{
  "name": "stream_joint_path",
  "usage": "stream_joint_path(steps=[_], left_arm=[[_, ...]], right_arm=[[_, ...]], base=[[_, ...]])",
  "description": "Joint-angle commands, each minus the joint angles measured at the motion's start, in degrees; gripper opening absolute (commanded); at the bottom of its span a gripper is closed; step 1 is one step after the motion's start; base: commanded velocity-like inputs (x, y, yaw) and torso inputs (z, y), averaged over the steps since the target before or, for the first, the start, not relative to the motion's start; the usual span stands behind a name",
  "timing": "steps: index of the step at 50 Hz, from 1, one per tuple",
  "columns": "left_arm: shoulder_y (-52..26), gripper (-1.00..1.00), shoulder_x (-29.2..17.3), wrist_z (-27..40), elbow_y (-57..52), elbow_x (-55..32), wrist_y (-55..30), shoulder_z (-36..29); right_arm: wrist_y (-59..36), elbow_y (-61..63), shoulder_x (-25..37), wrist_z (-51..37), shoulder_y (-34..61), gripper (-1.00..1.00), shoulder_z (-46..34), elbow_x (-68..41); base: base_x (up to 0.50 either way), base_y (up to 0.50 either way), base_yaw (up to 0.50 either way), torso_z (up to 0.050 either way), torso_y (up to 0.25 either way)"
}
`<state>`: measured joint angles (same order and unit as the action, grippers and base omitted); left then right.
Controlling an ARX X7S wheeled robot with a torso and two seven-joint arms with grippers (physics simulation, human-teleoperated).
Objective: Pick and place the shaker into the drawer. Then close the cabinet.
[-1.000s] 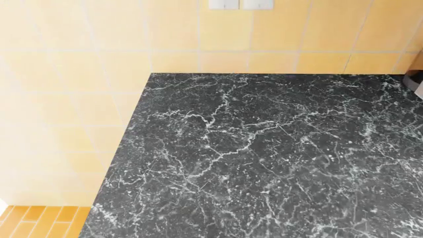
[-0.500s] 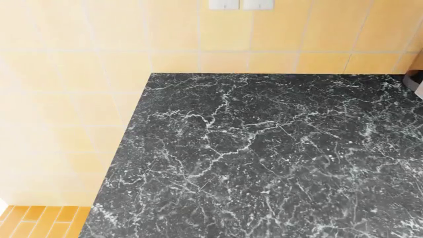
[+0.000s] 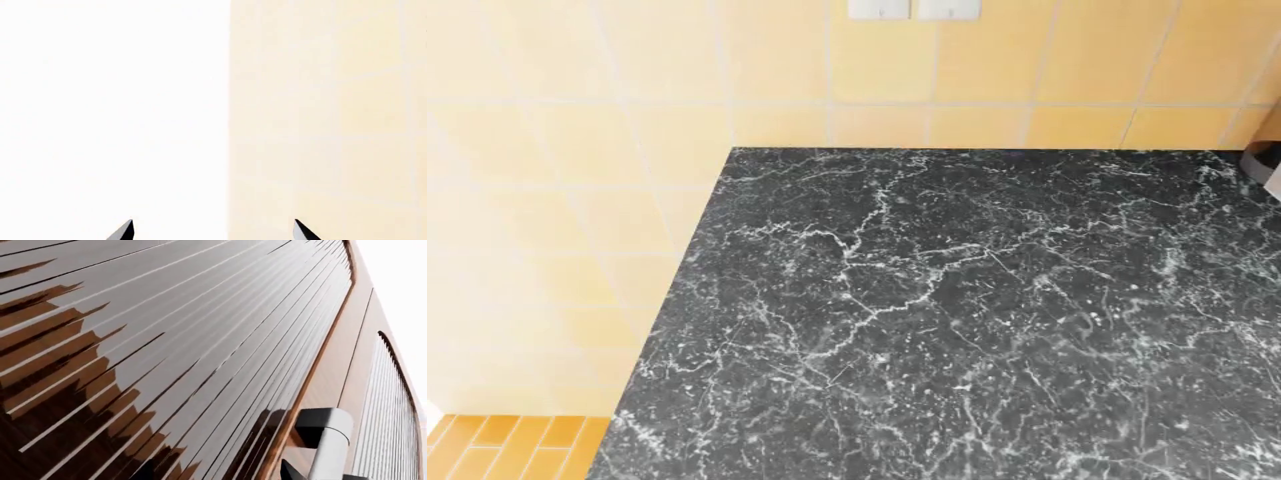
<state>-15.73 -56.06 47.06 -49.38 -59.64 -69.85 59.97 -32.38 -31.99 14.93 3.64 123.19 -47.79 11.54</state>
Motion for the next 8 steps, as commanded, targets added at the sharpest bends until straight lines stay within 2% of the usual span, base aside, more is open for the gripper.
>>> stream_joint_path(steps=[1, 4, 8], left_arm=[[1.20, 1.00, -1.69, -0.56, -3.47, -6.49, -7.13, 9.94], [0.91, 1.00, -0.88, -0.71, -3.27, -7.09, -6.65, 10.36], [-1.09, 1.00, 0.01, 0.97, -2.38, -7.51, -4.18, 6.18]], right_arm=[[1.25, -43.00, 5.38, 4.60, -6.60, 1.00, -0.11, -11.58], [3.46, -43.00, 4.51, 7.16, -5.25, 1.00, -0.92, -11.41], [12.22, -43.00, 1.97, 13.12, -2.44, 1.00, -4.02, -10.83]], base=[[0.01, 0.00, 0.00, 0.000, 0.000], [0.00, 0.00, 0.00, 0.000, 0.000], [0.01, 0.00, 0.00, 0.000, 0.000]])
